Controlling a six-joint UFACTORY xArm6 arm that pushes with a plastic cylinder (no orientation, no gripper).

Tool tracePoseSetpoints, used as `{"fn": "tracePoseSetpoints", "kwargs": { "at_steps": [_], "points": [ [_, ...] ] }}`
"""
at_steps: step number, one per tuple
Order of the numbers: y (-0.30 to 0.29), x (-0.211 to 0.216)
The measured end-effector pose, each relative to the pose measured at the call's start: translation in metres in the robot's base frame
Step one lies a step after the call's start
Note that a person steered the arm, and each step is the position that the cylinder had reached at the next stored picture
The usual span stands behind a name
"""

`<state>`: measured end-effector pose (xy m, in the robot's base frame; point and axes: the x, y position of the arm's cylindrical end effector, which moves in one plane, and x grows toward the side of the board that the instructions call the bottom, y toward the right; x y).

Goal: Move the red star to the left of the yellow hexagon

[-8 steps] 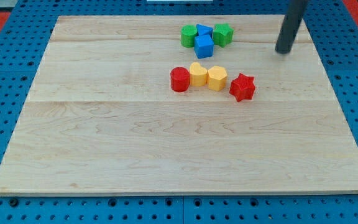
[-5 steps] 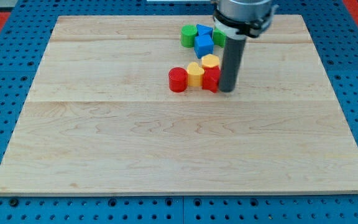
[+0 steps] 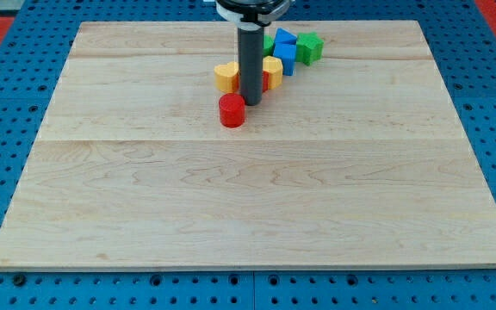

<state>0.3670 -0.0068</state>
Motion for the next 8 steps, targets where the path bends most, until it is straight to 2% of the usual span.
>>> {"fn": "tracePoseSetpoints", "kwargs": {
  "at_steps": [1, 2, 3, 4, 6, 8],
  "points": [
    [-0.028, 0.000],
    [-0.020, 0.002],
    [0.000, 0.042],
    [0.020, 0.036],
    [0.016, -0.004],
    [-0.028, -0.013]
  ]
}}
